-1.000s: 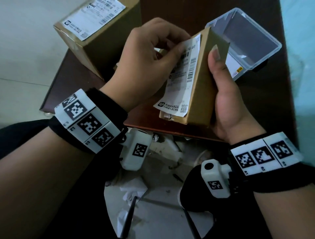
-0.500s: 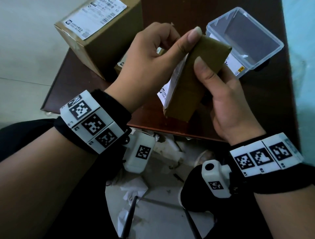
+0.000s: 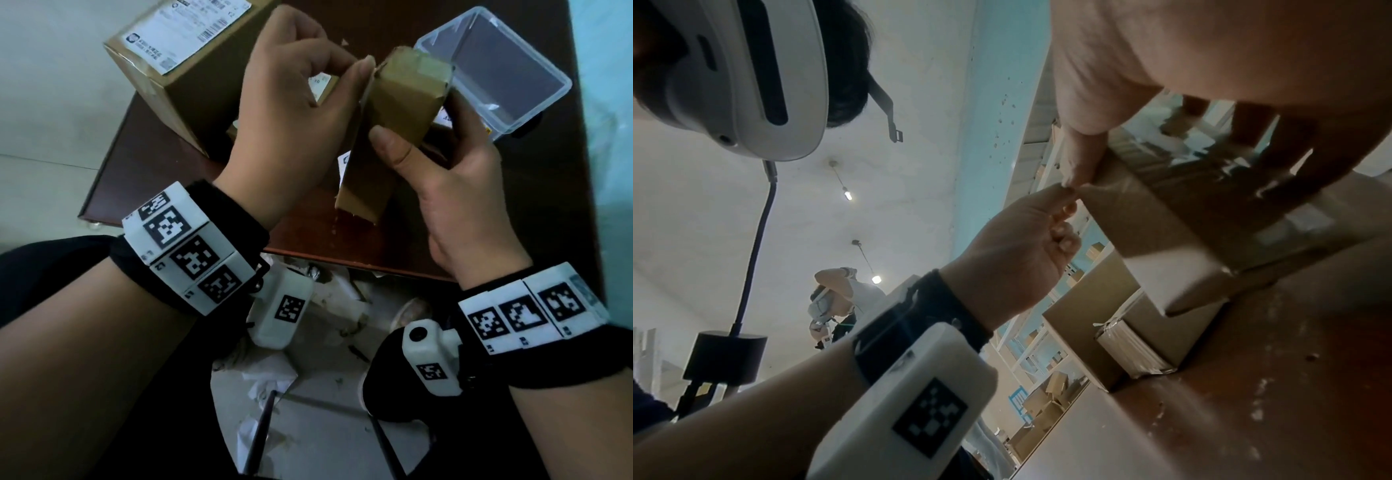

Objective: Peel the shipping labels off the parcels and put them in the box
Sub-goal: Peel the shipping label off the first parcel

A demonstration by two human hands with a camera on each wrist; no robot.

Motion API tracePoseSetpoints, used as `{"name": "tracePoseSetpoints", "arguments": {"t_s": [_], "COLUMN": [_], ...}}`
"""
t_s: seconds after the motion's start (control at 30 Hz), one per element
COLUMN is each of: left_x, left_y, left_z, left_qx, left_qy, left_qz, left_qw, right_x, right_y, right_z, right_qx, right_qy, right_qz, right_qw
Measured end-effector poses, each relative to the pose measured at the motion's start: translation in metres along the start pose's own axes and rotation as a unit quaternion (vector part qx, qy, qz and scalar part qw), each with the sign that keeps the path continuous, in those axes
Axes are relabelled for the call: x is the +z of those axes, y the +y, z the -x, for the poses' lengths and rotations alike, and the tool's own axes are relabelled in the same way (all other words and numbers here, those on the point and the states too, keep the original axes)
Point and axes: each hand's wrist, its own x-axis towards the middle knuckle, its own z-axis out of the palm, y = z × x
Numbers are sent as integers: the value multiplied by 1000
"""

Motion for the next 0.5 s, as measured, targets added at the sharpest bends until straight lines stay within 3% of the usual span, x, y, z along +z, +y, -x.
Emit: {"name": "tracePoseSetpoints", "arguments": {"t_s": [0.1, 0.3, 0.5], "left_x": [2, 2, -1], "left_y": [3, 16, 18], "left_z": [1, 8, 7], "left_qx": [-11, -97, -145], "left_qy": [-1, -79, -94], "left_qz": [3, 94, 127], "left_qw": [1000, 988, 977], "right_x": [-1, 0, 1], "right_y": [1, -2, -2], "right_z": [1, 4, 3], "right_qx": [-26, -36, -38], "right_qy": [17, 10, 6], "right_qz": [8, 5, -5], "right_qw": [999, 999, 999]}}
